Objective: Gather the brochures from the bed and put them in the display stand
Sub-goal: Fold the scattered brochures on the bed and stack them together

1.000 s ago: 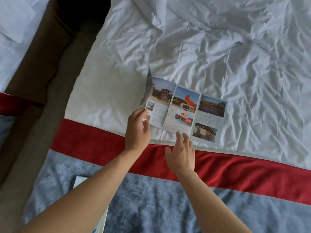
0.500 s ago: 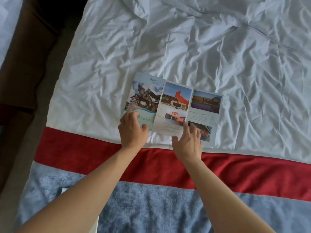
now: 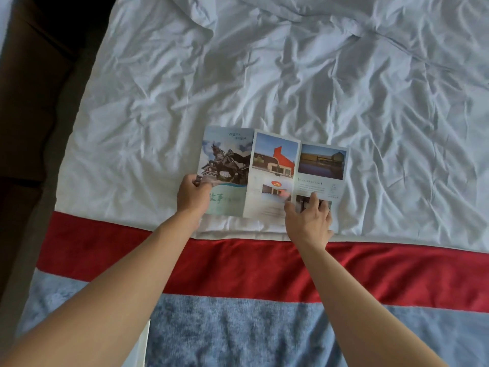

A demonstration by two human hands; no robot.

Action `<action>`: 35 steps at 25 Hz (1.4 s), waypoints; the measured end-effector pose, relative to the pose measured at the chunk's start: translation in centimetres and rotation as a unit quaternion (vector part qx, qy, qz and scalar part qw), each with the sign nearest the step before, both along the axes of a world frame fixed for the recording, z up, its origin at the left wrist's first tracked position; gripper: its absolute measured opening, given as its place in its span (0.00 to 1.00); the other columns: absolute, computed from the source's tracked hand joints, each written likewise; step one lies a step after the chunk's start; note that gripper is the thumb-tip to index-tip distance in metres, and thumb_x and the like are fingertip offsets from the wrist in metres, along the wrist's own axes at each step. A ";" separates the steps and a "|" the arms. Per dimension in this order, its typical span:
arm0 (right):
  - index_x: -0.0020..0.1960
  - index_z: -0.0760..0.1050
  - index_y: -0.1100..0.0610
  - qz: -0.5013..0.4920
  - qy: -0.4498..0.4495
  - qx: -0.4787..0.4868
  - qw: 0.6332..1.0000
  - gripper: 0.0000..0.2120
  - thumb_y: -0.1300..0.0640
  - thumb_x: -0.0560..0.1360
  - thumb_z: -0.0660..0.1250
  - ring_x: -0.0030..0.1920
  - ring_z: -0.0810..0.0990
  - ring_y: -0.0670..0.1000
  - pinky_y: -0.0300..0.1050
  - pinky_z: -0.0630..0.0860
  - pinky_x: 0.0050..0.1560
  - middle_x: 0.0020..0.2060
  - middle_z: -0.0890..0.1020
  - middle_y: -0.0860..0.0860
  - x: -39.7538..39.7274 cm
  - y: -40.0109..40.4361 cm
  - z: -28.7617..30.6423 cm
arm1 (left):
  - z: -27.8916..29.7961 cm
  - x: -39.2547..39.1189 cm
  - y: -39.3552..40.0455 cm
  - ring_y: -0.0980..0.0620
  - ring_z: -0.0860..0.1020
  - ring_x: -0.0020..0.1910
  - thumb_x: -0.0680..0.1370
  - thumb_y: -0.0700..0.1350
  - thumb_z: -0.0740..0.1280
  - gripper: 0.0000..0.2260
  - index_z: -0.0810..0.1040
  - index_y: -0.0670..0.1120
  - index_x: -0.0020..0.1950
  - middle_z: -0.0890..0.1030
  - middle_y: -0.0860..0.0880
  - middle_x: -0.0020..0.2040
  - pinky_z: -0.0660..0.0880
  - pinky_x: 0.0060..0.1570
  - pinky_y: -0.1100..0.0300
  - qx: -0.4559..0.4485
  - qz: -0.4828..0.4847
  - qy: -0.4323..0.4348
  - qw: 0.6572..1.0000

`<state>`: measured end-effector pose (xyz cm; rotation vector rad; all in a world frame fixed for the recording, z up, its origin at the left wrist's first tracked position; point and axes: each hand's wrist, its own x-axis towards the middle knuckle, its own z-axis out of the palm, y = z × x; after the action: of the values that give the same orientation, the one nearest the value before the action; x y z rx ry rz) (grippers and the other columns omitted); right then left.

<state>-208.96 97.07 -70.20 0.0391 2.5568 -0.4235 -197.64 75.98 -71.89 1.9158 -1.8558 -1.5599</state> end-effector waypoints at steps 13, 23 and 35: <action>0.49 0.76 0.55 -0.154 0.028 -0.182 0.971 0.17 0.48 0.80 0.51 0.59 0.74 0.59 0.58 0.69 0.61 0.53 0.80 0.53 0.0 0.3 1.5 | 2.3 -4.1 5.8 0.53 0.81 0.39 0.75 0.50 0.70 0.06 0.76 0.49 0.45 0.83 0.50 0.41 0.72 0.32 0.62 0.060 -0.093 0.101 0.989; 0.72 0.72 0.55 -0.184 0.069 -0.252 0.948 0.40 0.31 0.75 0.42 0.68 0.73 0.55 0.57 0.67 0.70 0.67 0.77 0.54 -3.1 5.9 1.7 | 0.7 -8.8 12.7 0.56 0.79 0.42 0.75 0.56 0.70 0.12 0.75 0.50 0.52 0.79 0.56 0.43 0.69 0.33 0.62 -0.010 -0.162 0.046 0.986; 0.79 0.61 0.48 -0.078 0.021 -0.205 0.975 0.32 0.58 0.76 0.65 0.62 0.73 0.54 0.48 0.70 0.63 0.61 0.76 0.56 -3.9 6.6 0.5 | 0.4 -10.5 14.9 0.45 0.72 0.66 0.78 0.43 0.63 0.25 0.64 0.47 0.76 0.72 0.43 0.67 0.68 0.64 0.57 -0.114 -0.295 0.044 0.948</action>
<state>-212.90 103.65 -69.68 0.0800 2.4654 -1.0136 -208.16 90.92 -71.48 1.2314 -2.5837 -1.4210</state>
